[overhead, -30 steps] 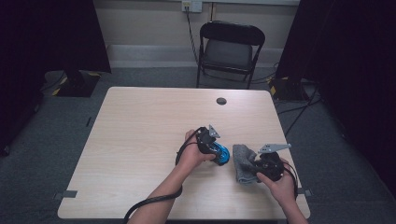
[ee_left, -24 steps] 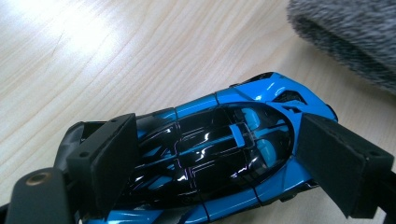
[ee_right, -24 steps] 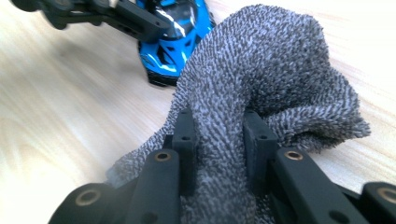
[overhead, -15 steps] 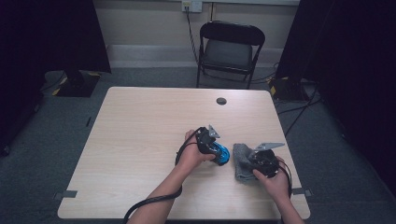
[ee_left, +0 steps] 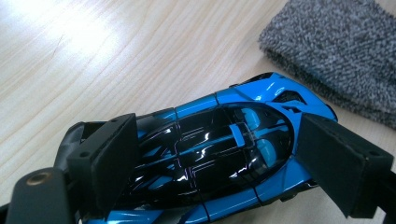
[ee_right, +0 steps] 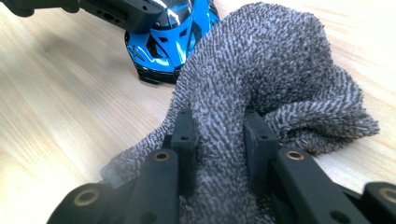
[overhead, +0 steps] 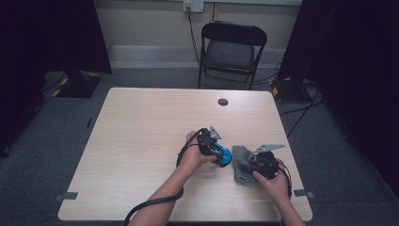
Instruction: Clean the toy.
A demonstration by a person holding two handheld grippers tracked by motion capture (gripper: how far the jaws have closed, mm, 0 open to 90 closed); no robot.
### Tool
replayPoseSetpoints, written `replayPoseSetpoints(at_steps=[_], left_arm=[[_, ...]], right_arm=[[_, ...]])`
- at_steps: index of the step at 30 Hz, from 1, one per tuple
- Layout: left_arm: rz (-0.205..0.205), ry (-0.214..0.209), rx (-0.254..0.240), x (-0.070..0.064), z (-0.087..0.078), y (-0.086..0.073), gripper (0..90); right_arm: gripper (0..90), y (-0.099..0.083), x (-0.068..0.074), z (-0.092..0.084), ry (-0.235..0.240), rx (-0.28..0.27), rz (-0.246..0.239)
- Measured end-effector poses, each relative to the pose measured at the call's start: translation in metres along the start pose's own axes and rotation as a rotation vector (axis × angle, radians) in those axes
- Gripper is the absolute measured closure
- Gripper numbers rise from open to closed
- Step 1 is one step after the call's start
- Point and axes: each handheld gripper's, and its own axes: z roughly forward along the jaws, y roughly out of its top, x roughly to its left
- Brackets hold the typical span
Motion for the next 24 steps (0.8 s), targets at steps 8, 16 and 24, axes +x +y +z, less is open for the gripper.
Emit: replayPoseSetpoints(at_steps=[8,16,24], left_arm=[[0.0,0.001,-0.005,0.0,0.0,-0.001,13.2],[-0.001,0.003,-0.002,0.0,0.0,0.0,13.2],[0.0,0.002,-0.003,0.0,0.0,-0.001,13.2]], right_arm=[[70.5,0.002,0.006,0.005,0.023,0.007,-0.017],[70.5,0.002,0.009,0.006,0.045,0.016,-0.023],[70.5,0.003,0.011,0.006,0.069,0.022,-0.025]])
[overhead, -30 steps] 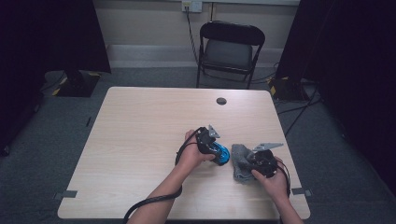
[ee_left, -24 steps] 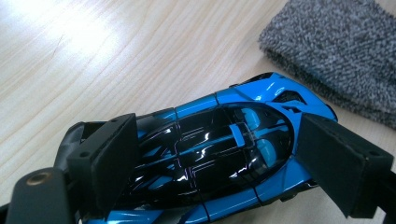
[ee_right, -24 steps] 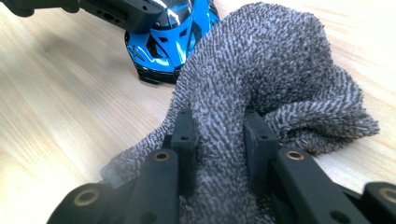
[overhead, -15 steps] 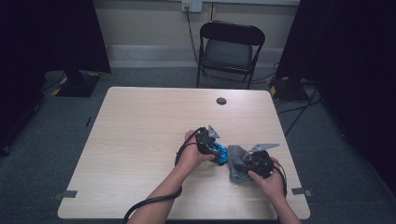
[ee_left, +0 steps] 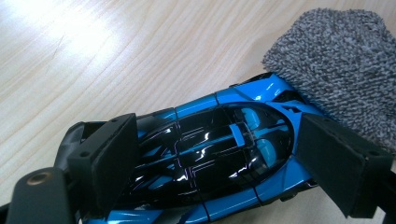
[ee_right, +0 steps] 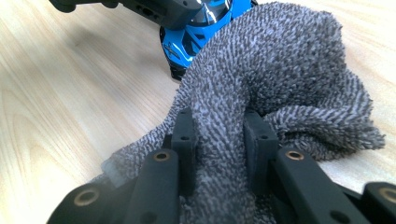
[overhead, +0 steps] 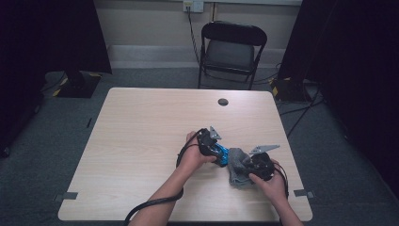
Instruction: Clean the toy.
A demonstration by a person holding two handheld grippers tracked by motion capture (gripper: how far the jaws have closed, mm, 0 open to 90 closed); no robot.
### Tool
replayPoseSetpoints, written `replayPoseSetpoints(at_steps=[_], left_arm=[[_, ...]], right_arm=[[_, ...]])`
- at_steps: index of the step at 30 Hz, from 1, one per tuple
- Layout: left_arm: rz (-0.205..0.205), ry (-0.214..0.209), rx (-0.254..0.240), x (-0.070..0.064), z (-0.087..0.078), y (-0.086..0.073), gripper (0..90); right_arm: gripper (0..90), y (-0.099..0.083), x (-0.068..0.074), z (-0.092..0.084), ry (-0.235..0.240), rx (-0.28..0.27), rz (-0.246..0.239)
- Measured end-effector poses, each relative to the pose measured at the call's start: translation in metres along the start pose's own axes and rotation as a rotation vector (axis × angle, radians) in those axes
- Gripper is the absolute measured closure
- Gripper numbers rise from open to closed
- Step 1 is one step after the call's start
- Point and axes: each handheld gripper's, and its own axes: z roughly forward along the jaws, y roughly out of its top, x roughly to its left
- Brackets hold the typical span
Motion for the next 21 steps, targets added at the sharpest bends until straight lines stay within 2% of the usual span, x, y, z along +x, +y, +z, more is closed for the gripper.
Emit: replayPoseSetpoints(at_steps=[21], left_arm=[[0.002,0.0,0.008,0.0,0.0,0.001,13.2]], right_arm=[[70.7,0.001,0.018,0.004,0.042,0.031,-0.029]])
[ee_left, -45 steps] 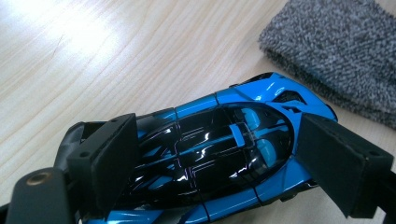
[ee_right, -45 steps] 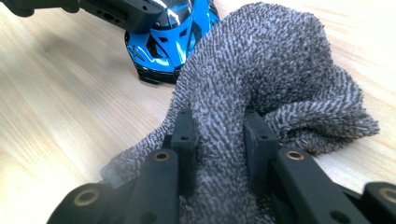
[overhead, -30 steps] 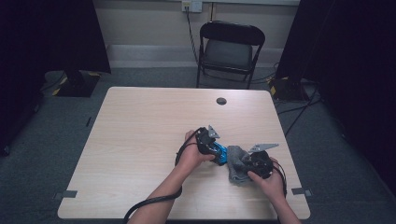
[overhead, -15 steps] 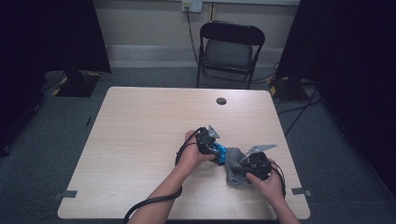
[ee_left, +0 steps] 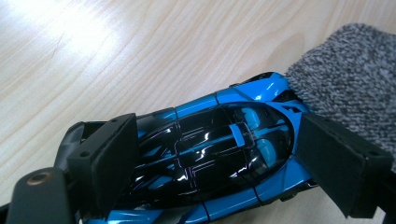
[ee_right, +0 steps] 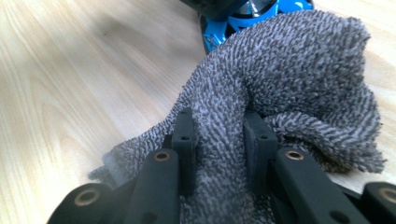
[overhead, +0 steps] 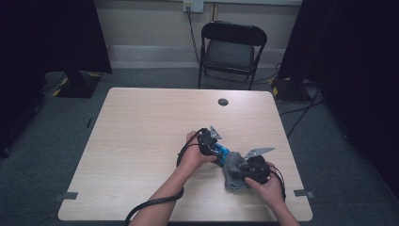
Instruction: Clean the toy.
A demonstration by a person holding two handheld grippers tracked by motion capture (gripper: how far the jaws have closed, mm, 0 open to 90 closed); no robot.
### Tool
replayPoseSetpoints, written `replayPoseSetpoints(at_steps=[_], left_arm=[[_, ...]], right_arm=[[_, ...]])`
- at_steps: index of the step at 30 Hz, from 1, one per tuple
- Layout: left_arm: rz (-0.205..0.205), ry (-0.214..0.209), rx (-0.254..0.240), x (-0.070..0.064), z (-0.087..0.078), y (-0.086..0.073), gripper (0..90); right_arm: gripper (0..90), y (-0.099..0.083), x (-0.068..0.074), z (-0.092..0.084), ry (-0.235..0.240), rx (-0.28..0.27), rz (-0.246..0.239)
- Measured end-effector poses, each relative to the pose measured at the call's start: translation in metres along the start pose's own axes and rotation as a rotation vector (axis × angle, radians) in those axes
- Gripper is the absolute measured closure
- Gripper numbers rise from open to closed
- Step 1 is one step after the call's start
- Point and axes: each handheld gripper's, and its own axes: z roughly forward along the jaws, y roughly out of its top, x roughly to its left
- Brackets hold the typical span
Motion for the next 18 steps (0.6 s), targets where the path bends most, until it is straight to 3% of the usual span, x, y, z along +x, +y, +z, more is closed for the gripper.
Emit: replayPoseSetpoints(at_steps=[18], left_arm=[[-0.002,0.001,0.0,0.0,0.0,0.0,13.2]], right_arm=[[70.8,0.0,0.012,0.004,0.049,0.015,-0.02]])
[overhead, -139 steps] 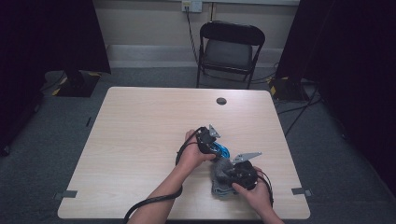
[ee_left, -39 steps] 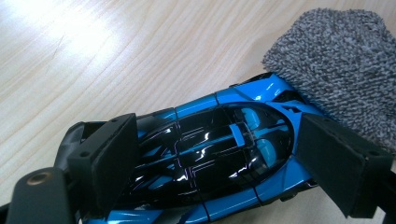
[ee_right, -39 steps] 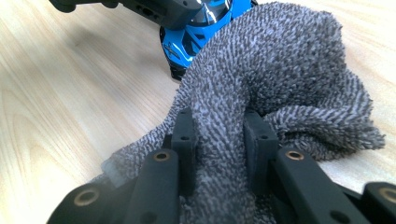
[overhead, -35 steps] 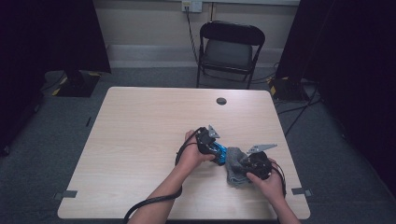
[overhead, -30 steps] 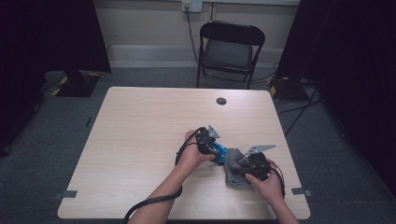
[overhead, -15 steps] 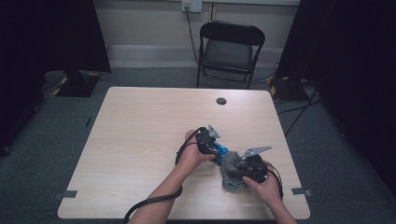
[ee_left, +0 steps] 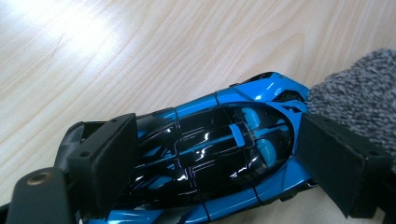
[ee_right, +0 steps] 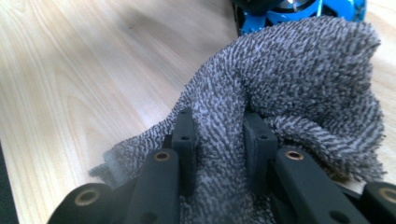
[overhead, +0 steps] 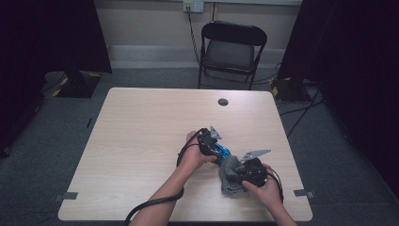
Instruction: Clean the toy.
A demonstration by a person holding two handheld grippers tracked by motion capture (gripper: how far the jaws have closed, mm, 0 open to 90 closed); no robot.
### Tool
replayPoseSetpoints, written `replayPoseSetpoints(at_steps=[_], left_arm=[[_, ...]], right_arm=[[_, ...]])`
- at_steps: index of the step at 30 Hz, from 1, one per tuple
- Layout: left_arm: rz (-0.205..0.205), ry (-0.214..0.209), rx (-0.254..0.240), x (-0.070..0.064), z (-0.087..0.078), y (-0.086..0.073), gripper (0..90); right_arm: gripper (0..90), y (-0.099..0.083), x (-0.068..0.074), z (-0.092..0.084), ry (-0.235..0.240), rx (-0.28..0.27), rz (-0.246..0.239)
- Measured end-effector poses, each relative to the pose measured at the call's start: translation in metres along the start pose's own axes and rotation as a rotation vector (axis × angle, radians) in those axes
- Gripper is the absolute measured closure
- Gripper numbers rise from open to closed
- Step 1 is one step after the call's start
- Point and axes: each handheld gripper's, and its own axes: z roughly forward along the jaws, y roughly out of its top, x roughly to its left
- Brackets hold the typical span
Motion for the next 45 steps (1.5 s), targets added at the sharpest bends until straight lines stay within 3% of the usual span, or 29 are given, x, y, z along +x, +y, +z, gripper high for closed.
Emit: replayPoseSetpoints(at_steps=[17,23,30,37,45], left_arm=[[0.001,0.003,0.006,0.0,0.0,0.001,13.2],[0.0,0.002,0.0,0.0,0.0,0.0,13.2],[-0.005,0.0,-0.009,0.0,0.0,-0.001,13.3],[-0.002,-0.003,-0.01,0.0,0.0,-0.001,13.8],[0.004,-0.004,-0.005,0.001,-0.001,-0.001,14.0]], right_arm=[[70.9,0.002,0.015,0.008,0.054,0.015,-0.049],[70.8,0.002,0.016,0.007,0.089,0.02,-0.072],[70.8,0.001,0.02,-0.002,0.092,0.018,-0.11],[70.8,-0.003,0.01,-0.027,0.043,-0.018,-0.09],[70.8,-0.004,-0.016,-0.053,-0.088,-0.095,-0.004]])
